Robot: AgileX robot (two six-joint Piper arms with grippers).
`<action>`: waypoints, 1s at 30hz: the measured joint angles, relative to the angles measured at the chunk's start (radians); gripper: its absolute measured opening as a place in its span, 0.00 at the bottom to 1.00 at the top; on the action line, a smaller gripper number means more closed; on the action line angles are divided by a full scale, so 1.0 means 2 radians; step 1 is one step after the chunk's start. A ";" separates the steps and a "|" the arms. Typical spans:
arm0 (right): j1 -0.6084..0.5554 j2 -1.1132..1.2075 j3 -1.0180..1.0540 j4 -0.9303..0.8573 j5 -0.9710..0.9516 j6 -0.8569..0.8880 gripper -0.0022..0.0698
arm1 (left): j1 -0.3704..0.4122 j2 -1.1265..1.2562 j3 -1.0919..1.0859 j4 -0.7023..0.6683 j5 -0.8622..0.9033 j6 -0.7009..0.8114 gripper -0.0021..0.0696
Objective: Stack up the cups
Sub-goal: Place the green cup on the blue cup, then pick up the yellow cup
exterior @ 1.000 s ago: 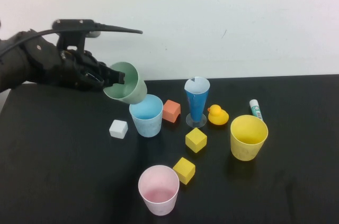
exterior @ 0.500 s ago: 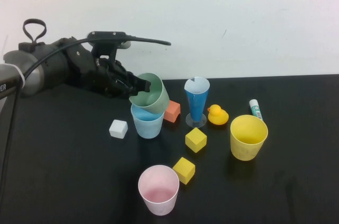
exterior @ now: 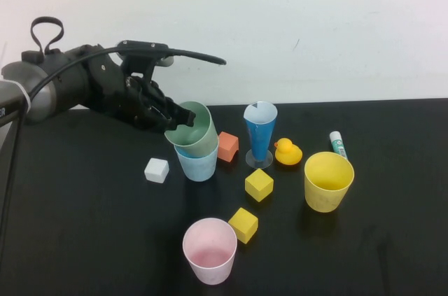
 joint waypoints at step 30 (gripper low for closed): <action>0.000 0.100 -0.087 0.072 0.098 -0.046 0.03 | 0.007 -0.163 -0.001 0.096 -0.057 -0.012 0.04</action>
